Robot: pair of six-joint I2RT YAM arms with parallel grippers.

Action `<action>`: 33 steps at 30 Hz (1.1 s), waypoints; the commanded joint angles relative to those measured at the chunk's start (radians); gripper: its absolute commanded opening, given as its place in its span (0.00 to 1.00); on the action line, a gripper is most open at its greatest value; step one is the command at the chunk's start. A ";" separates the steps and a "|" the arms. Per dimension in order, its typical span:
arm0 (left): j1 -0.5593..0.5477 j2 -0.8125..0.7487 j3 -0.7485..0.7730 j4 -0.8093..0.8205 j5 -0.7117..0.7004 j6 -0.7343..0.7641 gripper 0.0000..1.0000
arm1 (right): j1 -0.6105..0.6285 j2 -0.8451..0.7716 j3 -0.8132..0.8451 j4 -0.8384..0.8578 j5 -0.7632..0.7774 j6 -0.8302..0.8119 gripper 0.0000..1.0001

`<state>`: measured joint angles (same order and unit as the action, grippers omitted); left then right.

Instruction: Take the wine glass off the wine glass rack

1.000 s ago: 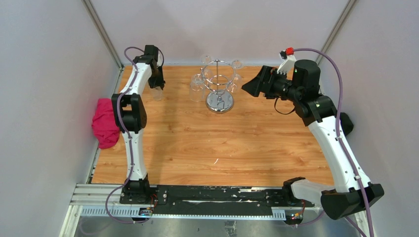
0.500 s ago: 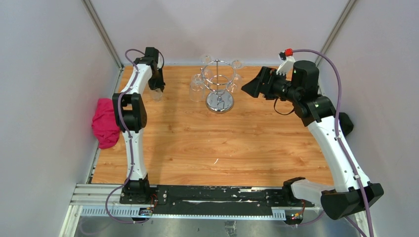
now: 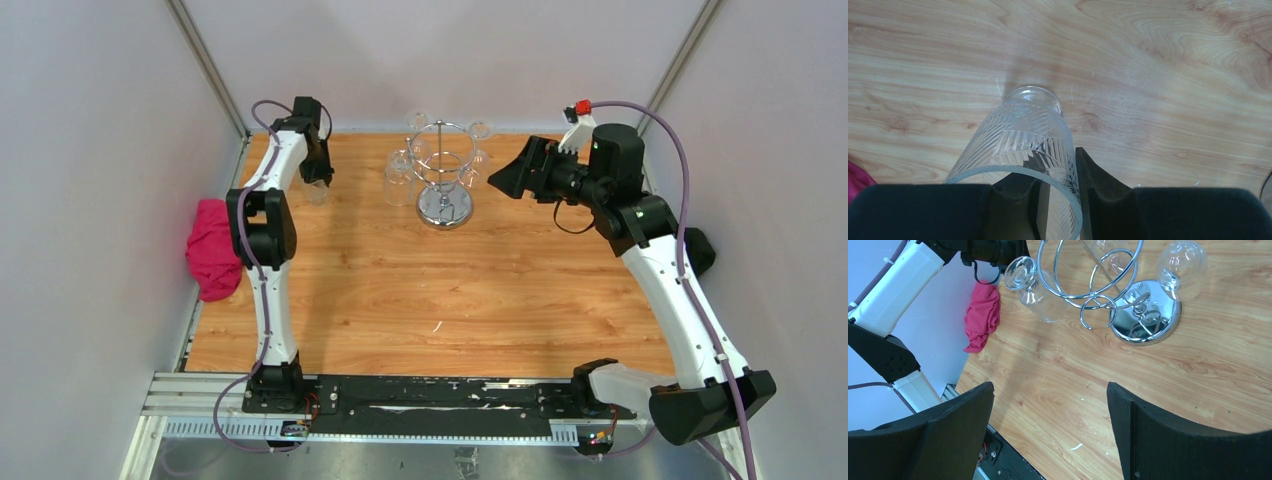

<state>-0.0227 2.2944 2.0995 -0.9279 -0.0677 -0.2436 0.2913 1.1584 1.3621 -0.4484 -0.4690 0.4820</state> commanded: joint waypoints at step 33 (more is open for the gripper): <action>-0.032 -0.480 0.021 -0.012 0.097 -0.072 0.62 | -0.017 -0.008 -0.072 0.091 -0.080 0.048 0.89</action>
<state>-0.0288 1.9152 2.0693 -0.9348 -0.0666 -0.2932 0.2897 1.1477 1.3090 -0.3836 -0.5201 0.5156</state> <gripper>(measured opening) 0.618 0.887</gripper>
